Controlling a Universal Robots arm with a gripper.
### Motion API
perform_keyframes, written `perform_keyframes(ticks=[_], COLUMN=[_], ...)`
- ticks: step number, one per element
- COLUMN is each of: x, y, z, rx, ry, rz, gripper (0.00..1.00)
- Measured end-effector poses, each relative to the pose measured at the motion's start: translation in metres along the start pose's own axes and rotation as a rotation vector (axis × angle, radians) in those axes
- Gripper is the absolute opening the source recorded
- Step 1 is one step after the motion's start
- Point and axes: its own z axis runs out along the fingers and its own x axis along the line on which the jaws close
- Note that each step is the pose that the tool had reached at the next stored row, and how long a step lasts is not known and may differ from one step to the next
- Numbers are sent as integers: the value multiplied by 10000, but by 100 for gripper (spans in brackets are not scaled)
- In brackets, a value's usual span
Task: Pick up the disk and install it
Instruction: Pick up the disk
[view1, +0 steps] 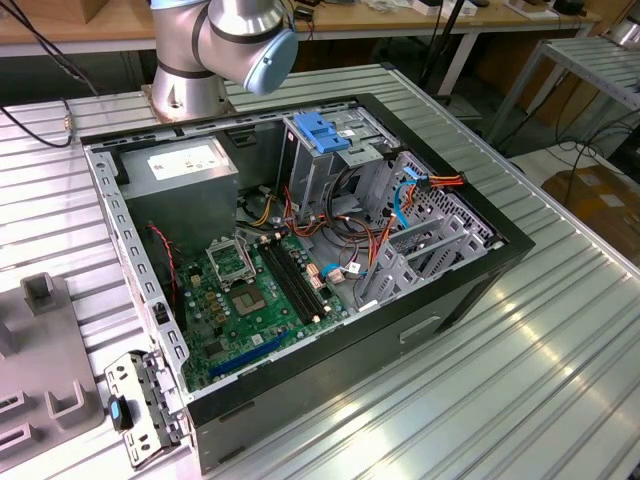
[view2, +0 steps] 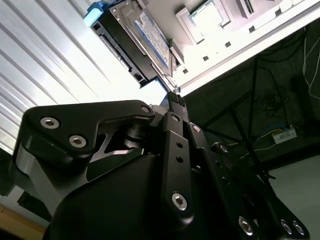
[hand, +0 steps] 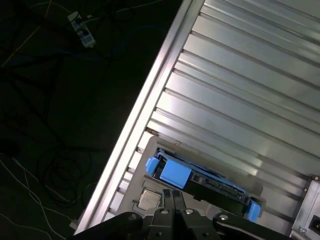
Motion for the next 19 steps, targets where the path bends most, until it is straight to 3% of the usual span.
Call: perform_keyframes(ticks=[14,16,19], x=[0,0,-1], y=[0,0,0], z=[1,1,1], rx=[31,38,44], ry=[87,110,127], rz=[-1589,-2020,-2337], gripper=[11,11,11])
